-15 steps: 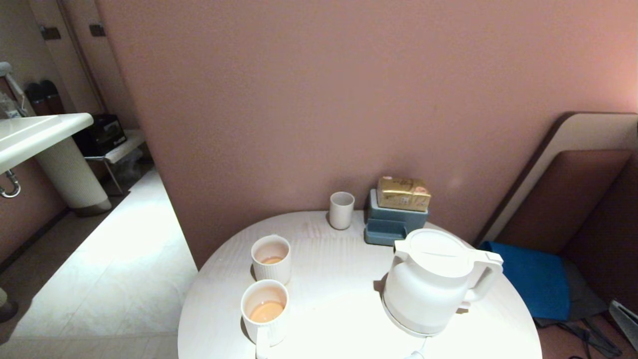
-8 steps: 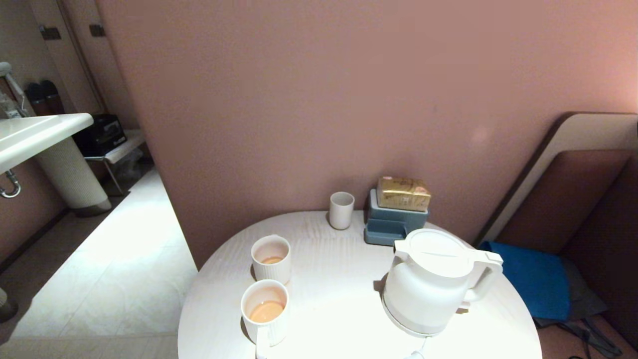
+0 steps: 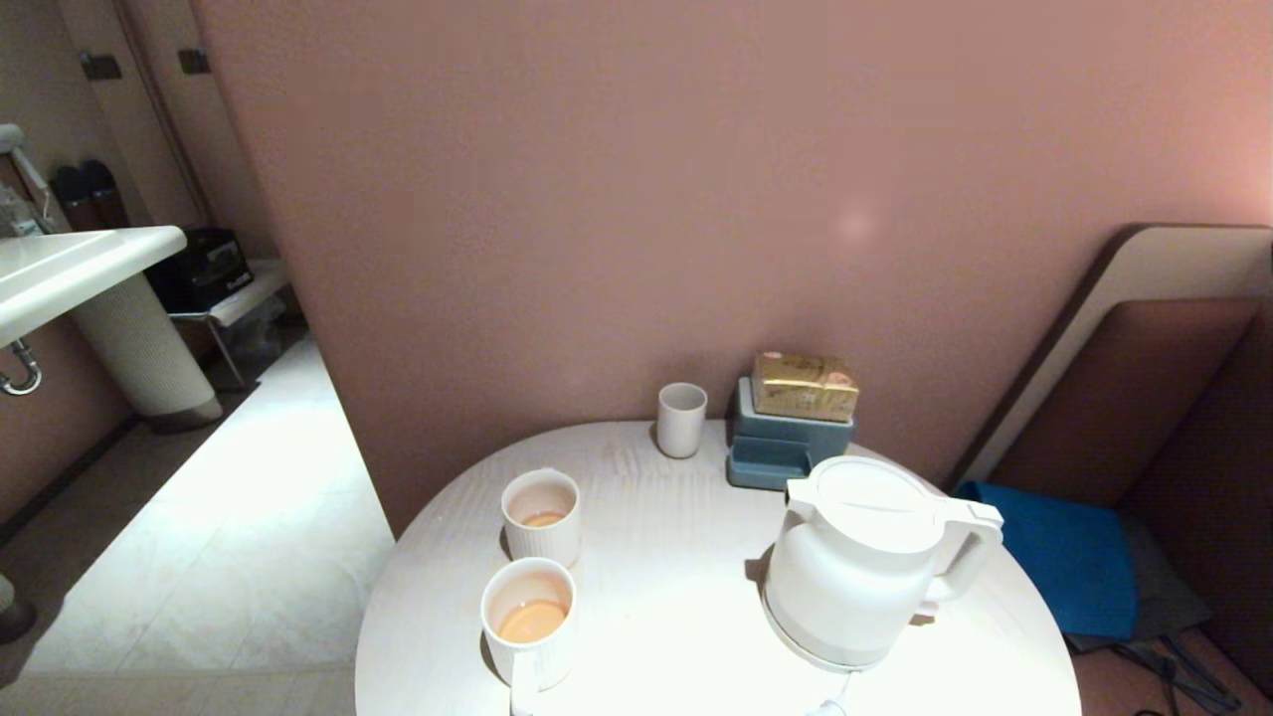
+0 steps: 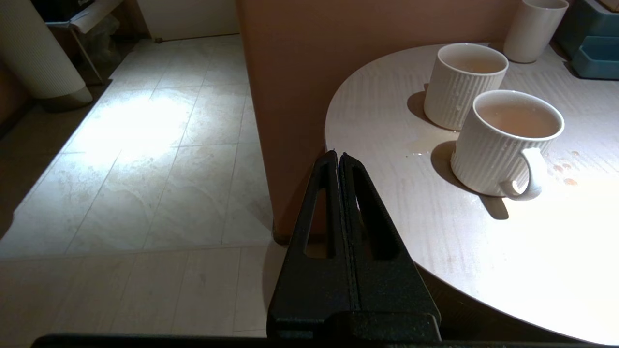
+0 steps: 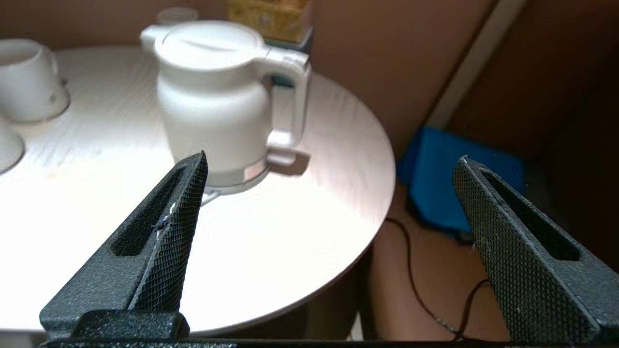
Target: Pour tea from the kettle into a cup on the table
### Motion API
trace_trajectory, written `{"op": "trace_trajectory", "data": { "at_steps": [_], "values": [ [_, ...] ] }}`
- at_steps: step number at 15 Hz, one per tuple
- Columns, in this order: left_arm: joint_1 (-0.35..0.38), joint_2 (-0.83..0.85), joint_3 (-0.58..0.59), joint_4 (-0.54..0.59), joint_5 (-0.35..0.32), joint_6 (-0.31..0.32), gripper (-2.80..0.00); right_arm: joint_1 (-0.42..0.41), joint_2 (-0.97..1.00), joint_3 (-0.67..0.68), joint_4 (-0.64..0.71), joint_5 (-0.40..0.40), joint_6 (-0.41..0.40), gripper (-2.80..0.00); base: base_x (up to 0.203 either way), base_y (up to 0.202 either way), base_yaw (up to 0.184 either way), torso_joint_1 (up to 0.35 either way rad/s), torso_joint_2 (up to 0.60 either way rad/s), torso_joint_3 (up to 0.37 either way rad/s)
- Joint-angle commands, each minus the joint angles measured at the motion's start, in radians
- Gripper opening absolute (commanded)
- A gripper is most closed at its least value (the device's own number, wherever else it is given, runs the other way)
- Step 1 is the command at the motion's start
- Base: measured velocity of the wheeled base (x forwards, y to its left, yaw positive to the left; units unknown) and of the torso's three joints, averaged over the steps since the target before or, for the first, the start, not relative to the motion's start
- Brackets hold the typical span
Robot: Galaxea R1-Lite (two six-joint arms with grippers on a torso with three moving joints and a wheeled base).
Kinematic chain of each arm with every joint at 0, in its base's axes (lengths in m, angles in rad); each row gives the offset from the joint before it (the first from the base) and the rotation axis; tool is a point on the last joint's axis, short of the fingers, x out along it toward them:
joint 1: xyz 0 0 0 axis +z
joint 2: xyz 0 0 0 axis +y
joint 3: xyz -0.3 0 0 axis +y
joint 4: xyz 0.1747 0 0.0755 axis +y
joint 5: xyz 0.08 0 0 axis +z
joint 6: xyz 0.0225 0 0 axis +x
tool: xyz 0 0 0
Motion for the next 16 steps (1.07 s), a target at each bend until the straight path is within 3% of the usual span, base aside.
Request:
{"op": "trace_trajectory", "data": {
  "at_steps": [1,3,5,8,11,16],
  "values": [
    [0.000,0.001,0.000,0.000,0.000,0.001,-2.80,0.001,-0.039,0.038,-0.001,0.005,-0.002,0.00,0.000,0.000,0.000,0.000,0.00,0.000],
    [0.000,0.001,0.000,0.000,0.000,0.001,-2.80,0.001,-0.039,0.140,-0.066,0.000,-0.027,0.00,0.000,0.000,0.000,0.000,0.00,0.000],
    [0.000,0.001,0.000,-0.001,0.000,0.001,-2.80,0.001,-0.039,0.210,-0.216,-0.025,-0.027,0.00,0.000,0.000,0.000,0.000,0.00,0.000],
    [0.000,0.001,0.000,0.000,0.000,0.001,-2.80,0.001,-0.039,0.211,-0.218,-0.027,-0.026,0.00,0.000,0.000,0.000,0.000,0.00,0.000],
    [0.000,0.001,0.000,0.000,0.000,0.001,-2.80,0.001,-0.039,0.210,-0.219,-0.028,0.037,0.00,0.000,0.000,0.000,0.000,0.00,0.000],
    [0.000,0.001,0.000,0.000,0.000,0.000,-2.80,0.001,-0.039,0.211,-0.221,-0.027,0.043,0.00,0.000,0.000,0.000,0.000,0.00,0.000]
  ]
}}
